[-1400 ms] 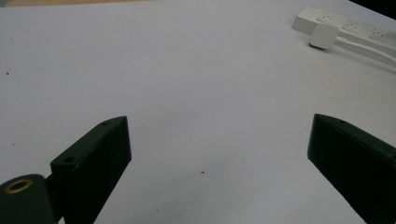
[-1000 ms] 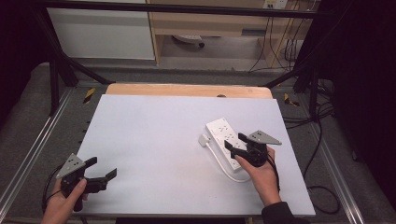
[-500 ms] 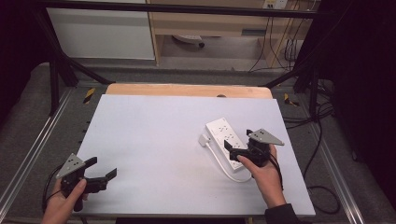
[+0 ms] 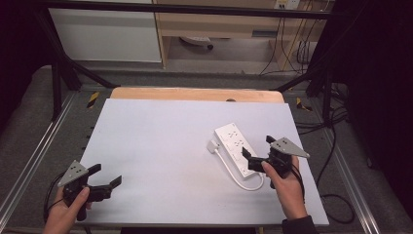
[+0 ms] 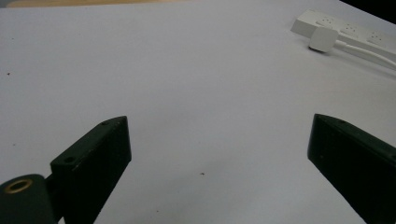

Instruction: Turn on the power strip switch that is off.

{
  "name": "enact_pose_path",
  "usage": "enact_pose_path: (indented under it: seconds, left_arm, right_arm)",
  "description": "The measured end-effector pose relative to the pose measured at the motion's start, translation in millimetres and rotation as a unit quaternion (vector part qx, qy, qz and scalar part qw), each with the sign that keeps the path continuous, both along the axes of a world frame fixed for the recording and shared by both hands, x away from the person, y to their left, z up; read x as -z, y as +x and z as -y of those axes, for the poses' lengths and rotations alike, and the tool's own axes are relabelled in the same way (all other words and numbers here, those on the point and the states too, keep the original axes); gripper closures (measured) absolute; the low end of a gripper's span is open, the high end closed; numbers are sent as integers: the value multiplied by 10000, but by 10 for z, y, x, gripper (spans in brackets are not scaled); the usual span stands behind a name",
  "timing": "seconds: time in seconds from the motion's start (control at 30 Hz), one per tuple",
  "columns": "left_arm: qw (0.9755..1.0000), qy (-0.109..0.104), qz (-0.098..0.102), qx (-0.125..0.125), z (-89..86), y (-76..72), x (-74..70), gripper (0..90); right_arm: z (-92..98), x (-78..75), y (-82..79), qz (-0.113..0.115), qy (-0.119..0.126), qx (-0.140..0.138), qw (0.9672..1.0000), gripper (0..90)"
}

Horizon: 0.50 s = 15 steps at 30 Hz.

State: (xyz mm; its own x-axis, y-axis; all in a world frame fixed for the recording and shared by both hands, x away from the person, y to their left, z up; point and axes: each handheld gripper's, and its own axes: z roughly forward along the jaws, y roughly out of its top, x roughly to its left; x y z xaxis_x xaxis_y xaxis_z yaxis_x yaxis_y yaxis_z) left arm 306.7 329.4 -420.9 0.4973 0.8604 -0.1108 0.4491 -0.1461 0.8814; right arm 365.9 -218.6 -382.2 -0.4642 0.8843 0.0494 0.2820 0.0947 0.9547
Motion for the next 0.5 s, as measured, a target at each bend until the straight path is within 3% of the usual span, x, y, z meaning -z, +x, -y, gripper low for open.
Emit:
enact_pose_path:
  seconds: [0.2,0.5]
  left_arm:
    - [10000,-2,6,1,-1,-1,-1,62]
    - [10000,-12,9,0,-3,-2,-5,62]
  right_arm:
    - [169,6,-83,90,-93,149,9998,21]
    - [387,36,-194,149,31,323,9994,17]
